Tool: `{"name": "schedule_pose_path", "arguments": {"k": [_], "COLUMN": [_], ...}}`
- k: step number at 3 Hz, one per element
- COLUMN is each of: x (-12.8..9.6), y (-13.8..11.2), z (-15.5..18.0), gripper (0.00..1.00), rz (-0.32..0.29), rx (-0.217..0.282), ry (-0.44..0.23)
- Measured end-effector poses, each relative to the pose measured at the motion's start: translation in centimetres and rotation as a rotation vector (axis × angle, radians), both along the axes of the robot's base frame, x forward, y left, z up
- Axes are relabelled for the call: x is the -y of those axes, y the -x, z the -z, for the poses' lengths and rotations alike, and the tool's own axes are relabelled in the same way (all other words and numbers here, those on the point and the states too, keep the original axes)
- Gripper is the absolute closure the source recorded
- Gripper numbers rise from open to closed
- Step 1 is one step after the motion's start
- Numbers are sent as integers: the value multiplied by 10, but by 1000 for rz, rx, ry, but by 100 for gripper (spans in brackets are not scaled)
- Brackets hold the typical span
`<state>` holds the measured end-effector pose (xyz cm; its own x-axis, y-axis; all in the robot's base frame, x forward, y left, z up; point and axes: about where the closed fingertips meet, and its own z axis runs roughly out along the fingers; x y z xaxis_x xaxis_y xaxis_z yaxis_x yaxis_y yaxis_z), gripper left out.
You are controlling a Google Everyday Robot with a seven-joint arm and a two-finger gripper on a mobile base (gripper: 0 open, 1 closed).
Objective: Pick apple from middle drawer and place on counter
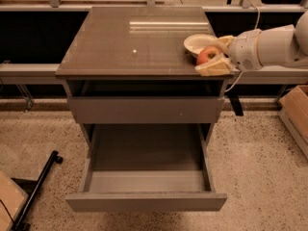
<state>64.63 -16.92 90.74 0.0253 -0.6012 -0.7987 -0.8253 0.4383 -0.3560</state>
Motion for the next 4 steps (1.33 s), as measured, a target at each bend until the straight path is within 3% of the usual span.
{"name": "schedule_pose_path", "arguments": {"k": [1, 3, 4], "x": [-33, -84, -111], "y": [-39, -100, -126], "z": [-4, 14, 21], "gripper": [100, 100, 82], "rz": [-2, -50, -102], "rx": [44, 6, -22], "ry": [-34, -112, -144]}}
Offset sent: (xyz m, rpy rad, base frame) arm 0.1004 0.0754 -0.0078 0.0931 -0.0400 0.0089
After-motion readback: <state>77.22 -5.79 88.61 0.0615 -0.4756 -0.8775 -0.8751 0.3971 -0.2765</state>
